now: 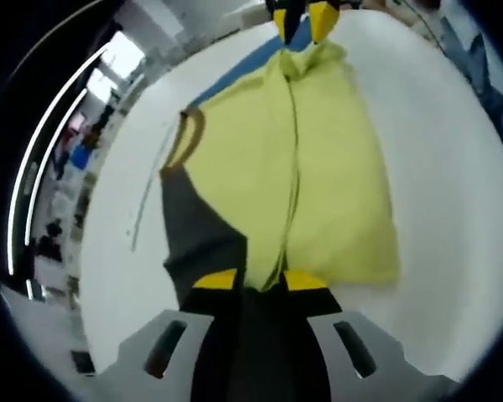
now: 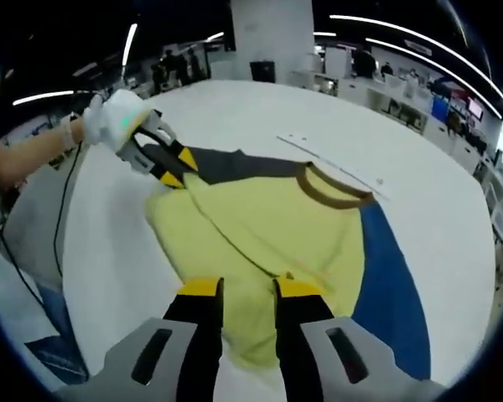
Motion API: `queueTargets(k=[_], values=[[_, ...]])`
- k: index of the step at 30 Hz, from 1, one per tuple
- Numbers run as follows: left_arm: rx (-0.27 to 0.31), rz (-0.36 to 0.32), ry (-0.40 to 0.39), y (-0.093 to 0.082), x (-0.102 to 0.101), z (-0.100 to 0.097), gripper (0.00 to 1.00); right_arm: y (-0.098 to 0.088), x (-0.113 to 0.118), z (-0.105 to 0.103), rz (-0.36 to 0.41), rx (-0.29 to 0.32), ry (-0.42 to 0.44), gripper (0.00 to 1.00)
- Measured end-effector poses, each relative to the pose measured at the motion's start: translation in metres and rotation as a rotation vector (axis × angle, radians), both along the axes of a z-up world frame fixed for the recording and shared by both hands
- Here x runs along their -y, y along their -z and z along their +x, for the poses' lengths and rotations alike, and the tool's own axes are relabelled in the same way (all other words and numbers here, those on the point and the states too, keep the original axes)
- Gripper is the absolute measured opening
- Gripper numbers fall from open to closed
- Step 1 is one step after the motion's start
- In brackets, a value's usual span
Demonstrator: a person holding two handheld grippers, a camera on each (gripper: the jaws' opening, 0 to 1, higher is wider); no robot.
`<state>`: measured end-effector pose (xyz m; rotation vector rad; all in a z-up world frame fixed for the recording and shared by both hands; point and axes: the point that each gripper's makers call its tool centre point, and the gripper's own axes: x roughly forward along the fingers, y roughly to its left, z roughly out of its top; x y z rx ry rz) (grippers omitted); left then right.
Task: Fold the garment on the visible template until the final outline fits inside the template.
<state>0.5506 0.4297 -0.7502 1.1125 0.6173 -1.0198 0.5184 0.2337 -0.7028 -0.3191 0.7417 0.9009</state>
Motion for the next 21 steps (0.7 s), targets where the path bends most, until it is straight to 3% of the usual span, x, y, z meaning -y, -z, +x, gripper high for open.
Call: queueTargets(k=[2,9,10,15,21], values=[[0.009,0.055,0.035,0.002,-0.003,-0.002,0.14,0.001,0.0,0.0,0.0,-0.004,-0.001,0.23],[0.07,0.107,0.09,0.003,-0.004,-0.001,0.12,0.003,0.002,0.0,0.003,-0.011,0.008,0.23],[0.088,0.109,0.104,0.002,-0.003,0.0,0.11,0.003,0.003,0.0,0.001,-0.011,0.012,0.23],[0.069,0.112,0.096,0.005,-0.006,-0.002,0.08,0.002,0.003,0.006,0.002,-0.01,0.026,0.21],[0.094,0.114,0.097,0.003,-0.005,0.001,0.07,0.014,0.002,0.012,-0.035,-0.029,0.022,0.22]])
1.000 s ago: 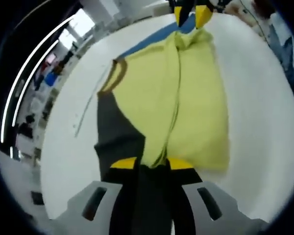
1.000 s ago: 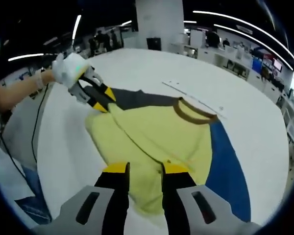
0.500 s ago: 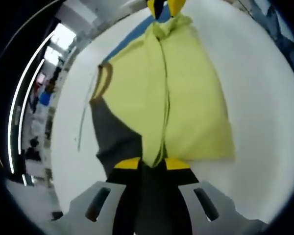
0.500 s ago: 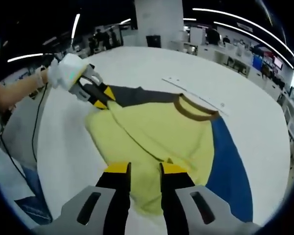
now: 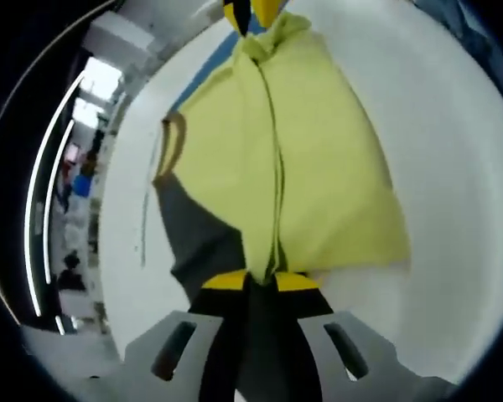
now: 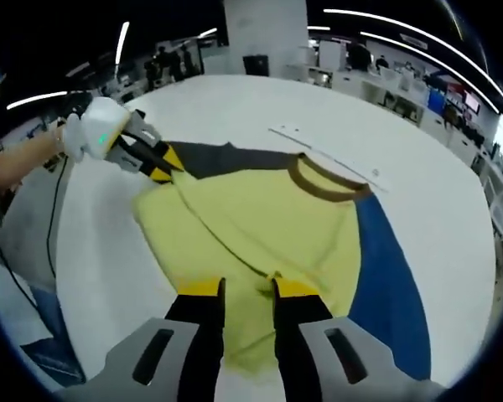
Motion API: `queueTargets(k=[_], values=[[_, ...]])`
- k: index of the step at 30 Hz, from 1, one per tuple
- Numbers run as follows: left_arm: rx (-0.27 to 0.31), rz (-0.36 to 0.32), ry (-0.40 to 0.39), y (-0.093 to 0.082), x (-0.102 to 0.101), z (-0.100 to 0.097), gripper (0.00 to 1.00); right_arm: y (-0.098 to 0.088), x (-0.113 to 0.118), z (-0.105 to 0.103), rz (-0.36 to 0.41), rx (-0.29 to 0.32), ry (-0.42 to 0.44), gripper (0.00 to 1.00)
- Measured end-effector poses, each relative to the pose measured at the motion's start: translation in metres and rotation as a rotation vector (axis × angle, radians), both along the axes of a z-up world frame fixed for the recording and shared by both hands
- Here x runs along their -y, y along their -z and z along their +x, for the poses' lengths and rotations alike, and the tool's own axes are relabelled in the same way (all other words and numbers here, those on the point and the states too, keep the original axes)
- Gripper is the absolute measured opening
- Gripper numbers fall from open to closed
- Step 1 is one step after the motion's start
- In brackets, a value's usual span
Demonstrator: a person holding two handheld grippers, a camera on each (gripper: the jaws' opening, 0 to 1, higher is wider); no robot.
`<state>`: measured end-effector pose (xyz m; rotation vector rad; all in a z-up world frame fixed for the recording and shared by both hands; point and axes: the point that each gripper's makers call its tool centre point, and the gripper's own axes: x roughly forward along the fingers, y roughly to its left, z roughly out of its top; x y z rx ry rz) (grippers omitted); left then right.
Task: Fold the garment on the visible template until the final outline fits inside the template.
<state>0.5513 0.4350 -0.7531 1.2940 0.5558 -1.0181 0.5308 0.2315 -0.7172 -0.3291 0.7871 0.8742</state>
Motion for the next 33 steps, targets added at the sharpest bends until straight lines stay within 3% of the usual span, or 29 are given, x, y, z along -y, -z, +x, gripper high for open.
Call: queueTargets(k=[6,15,33], values=[[0.008,-0.015,-0.011,-0.001,0.0,0.0,0.06,0.002,-0.004,0.005,-0.016,0.0,-0.014,0.21],[0.007,-0.034,-0.03,0.0,-0.001,0.0,0.04,0.021,0.004,0.006,-0.068,-0.033,-0.01,0.18],[-0.022,-0.073,-0.088,0.003,-0.002,-0.001,0.02,0.023,0.005,0.009,-0.058,-0.025,0.013,0.07]])
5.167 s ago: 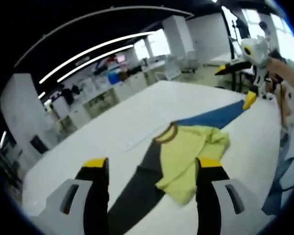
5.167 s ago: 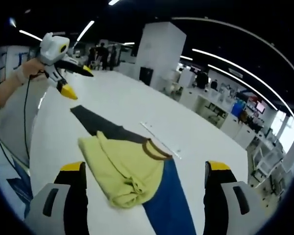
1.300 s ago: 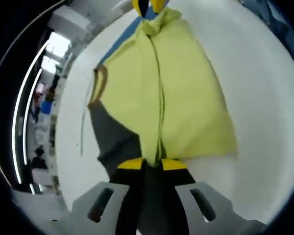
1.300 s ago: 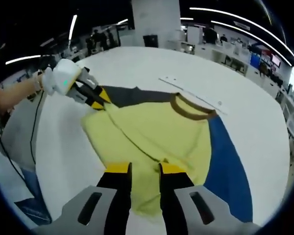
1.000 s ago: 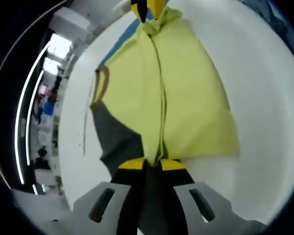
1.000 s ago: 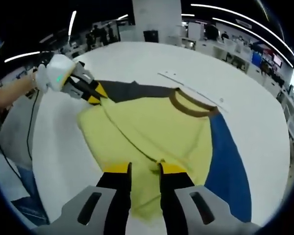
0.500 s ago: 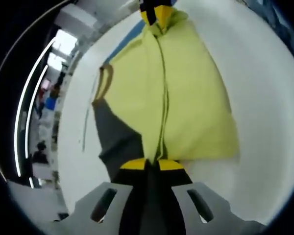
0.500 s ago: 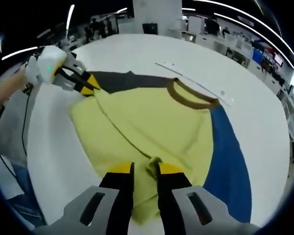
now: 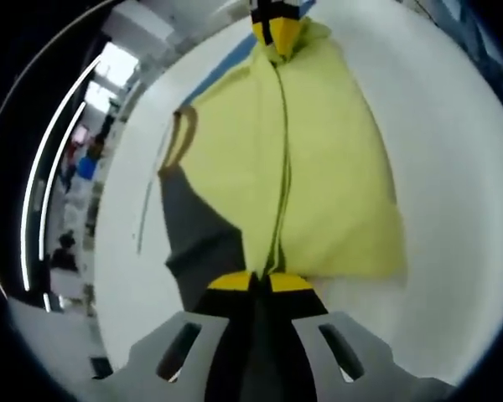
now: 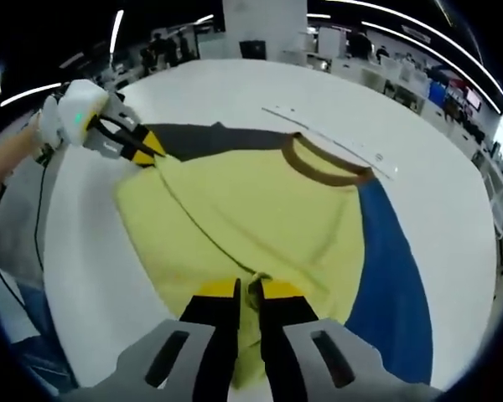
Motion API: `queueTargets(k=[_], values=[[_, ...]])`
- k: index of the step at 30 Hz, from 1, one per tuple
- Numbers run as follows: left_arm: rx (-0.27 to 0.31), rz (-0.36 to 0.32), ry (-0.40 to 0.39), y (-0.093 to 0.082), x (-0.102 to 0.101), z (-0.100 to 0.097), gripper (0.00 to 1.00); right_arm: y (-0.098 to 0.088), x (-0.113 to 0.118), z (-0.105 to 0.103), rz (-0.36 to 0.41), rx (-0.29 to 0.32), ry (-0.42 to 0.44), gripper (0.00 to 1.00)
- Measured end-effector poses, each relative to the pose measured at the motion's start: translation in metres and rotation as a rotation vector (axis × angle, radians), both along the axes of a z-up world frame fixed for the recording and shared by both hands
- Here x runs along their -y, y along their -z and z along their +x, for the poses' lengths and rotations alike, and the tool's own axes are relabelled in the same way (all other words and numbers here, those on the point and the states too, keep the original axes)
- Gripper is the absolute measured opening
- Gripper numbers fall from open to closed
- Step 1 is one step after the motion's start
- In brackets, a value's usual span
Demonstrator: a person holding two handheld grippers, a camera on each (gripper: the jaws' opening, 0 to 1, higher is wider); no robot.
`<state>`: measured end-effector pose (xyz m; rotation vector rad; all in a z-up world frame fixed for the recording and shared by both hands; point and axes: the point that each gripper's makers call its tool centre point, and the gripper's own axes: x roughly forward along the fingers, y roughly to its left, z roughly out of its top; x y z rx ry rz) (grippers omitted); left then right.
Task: Fold the garment on the visible template until the final outline fits inside the template.
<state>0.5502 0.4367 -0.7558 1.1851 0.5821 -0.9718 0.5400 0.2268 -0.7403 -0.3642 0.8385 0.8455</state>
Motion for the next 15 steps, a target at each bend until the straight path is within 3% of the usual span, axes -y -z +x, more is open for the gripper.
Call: queueTargets(k=[15], values=[[-0.023,-0.016,-0.031,-0.0027,0.0003,-0.0035,0.0,-0.0104,0.0035,-0.0098,0.036,0.001,-0.008,0.02]])
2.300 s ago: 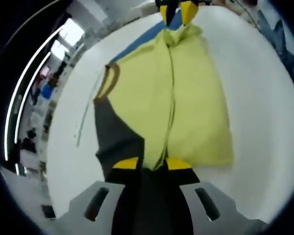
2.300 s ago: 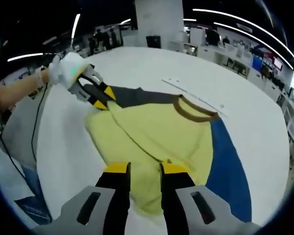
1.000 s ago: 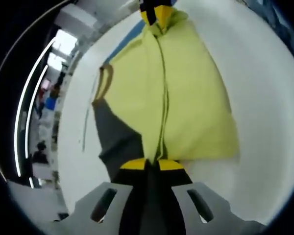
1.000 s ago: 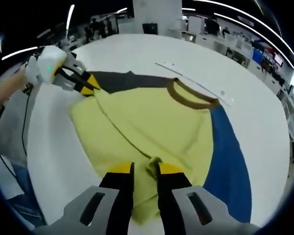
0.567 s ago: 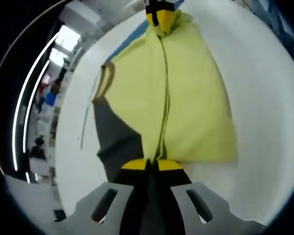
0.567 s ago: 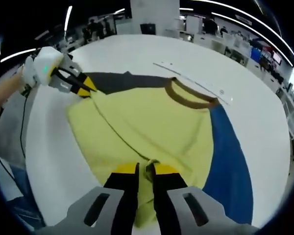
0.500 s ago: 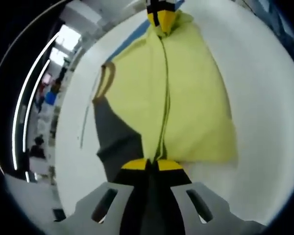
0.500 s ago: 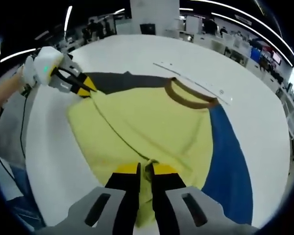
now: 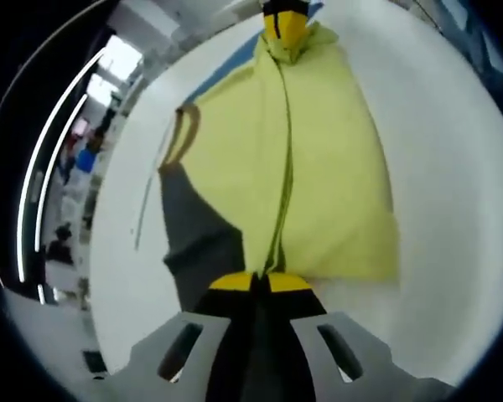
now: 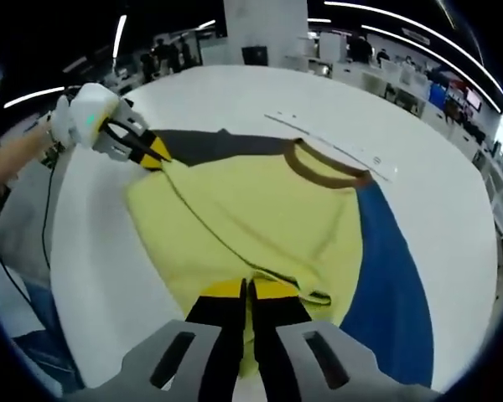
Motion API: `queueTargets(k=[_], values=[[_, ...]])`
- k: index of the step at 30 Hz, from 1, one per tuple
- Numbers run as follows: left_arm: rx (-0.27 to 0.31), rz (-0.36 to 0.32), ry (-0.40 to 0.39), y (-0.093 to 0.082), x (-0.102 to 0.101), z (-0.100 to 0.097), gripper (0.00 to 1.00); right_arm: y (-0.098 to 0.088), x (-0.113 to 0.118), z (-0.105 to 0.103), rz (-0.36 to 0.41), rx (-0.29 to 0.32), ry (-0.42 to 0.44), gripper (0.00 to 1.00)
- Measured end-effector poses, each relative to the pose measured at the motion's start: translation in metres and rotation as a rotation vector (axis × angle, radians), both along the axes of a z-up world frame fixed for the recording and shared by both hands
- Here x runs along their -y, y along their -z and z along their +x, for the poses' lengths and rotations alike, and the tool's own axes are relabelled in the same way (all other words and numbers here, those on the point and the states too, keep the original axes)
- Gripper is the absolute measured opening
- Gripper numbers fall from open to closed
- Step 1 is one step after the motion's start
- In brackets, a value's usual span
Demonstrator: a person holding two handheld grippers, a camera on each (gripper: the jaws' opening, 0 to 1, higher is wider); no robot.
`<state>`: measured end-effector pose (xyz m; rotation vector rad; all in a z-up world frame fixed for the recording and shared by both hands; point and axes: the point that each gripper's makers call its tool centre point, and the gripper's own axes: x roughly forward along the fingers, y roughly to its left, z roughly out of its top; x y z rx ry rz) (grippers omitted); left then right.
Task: Fold the garment on the visible template until the final outline fits inside the template.
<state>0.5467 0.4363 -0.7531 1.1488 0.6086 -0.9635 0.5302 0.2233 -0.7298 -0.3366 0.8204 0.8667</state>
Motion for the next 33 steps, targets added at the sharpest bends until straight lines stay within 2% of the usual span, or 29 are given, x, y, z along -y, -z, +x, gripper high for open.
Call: queueTargets(k=[12,21,26,33], values=[[-0.051,-0.038,-0.059,-0.003,0.001,-0.01,0.0,-0.008,0.009,-0.017,0.028,-0.002,0.015,0.02],[-0.063,-0.081,-0.122,-0.015,0.001,-0.012,0.0,-0.016,0.012,-0.034,0.019,0.003,-0.02,0.02],[-0.081,-0.082,-0.139,-0.011,-0.001,-0.017,0.0,-0.017,0.016,-0.041,0.019,0.0,-0.022,0.02],[-0.114,-0.125,-0.192,-0.012,-0.002,-0.024,0.0,-0.014,0.025,-0.049,0.015,-0.016,-0.013,0.02]])
